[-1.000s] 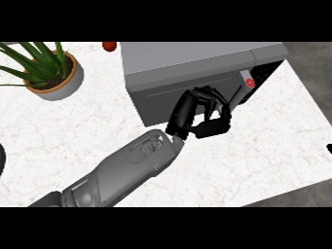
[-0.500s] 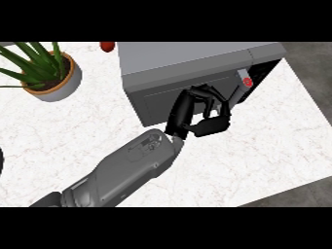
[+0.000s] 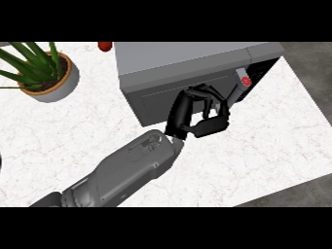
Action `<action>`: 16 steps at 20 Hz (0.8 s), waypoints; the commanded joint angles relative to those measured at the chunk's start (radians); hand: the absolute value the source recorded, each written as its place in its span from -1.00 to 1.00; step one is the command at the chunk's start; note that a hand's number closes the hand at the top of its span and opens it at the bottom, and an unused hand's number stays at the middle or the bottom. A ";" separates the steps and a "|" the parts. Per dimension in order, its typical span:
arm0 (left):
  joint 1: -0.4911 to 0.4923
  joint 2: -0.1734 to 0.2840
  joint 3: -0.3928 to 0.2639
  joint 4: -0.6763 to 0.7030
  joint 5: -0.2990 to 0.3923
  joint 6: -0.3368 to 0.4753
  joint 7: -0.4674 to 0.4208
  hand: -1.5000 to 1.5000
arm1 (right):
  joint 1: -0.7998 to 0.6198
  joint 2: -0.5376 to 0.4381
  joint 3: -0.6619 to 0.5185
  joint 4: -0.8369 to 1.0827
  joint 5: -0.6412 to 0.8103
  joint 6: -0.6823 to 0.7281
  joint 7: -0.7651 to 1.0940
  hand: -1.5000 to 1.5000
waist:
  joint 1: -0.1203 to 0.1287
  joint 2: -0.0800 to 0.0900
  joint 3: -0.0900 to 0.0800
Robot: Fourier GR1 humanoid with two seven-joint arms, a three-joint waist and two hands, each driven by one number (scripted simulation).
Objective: Pick up the milk, place it into the microwave and close the microwave
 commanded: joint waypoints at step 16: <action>-0.069 0.001 0.069 0.144 0.086 0.034 -0.086 1.00 | -0.007 -0.045 0.002 -0.041 -0.070 0.019 0.035 -1.00 | -0.017 0.024 0.000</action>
